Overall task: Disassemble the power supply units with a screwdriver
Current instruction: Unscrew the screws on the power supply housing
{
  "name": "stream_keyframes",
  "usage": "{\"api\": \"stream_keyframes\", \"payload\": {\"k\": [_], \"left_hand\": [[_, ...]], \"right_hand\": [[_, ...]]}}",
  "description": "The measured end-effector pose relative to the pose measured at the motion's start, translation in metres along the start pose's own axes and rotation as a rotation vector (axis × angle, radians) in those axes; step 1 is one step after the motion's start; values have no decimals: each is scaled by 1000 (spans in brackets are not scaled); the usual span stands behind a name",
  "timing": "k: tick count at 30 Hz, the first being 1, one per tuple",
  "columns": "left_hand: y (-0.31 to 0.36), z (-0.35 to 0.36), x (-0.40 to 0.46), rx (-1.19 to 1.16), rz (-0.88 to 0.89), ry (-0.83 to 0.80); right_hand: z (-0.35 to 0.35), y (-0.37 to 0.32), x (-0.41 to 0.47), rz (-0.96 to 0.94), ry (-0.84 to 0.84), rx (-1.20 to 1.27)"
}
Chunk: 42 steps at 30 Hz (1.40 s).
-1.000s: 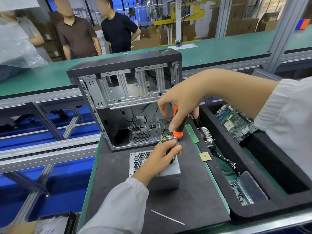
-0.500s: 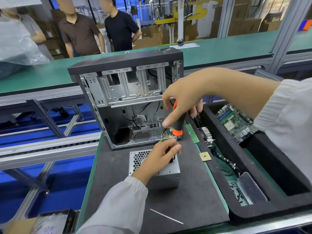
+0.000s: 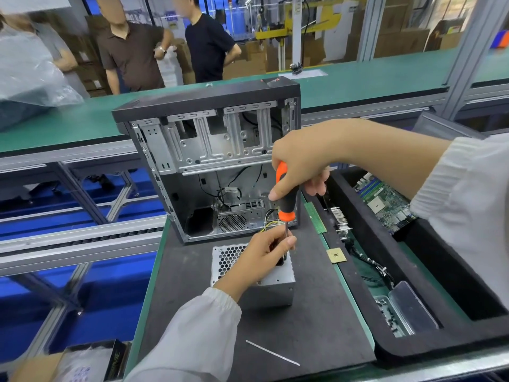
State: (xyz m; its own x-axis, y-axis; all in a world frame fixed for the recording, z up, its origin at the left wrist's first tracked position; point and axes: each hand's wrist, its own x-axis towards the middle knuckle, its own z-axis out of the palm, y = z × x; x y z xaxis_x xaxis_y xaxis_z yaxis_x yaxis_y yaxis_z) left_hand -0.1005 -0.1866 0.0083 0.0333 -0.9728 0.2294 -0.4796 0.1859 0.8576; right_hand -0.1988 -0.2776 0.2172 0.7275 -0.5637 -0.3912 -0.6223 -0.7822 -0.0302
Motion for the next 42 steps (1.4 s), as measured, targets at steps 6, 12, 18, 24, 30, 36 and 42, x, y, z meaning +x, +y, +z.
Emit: {"api": "stream_keyframes", "payload": {"k": [6,12,18,24,30,36,42], "left_hand": [[-7,-27,0,186,-27,-112],[-9,-33,-3,319,-63,-183],[-9,-29,-3,336,-74,-121],[-5,-22,-1,401,-52,-83],[-2,-18,3,434,-71,-102],[0,-18,3,470,-37,-132],[-1,-21,-1,429,-28,-138]], "right_hand": [[0,-3,0,-51,34,54],[0,-4,-2,-45,55,87],[-6,-3,-3,-44,75,112],[-9,-2,-3,-30,83,116],[-9,1,-3,-25,68,101],[-6,0,-3,-34,67,96],[1,0,-1,-57,78,108]]}}
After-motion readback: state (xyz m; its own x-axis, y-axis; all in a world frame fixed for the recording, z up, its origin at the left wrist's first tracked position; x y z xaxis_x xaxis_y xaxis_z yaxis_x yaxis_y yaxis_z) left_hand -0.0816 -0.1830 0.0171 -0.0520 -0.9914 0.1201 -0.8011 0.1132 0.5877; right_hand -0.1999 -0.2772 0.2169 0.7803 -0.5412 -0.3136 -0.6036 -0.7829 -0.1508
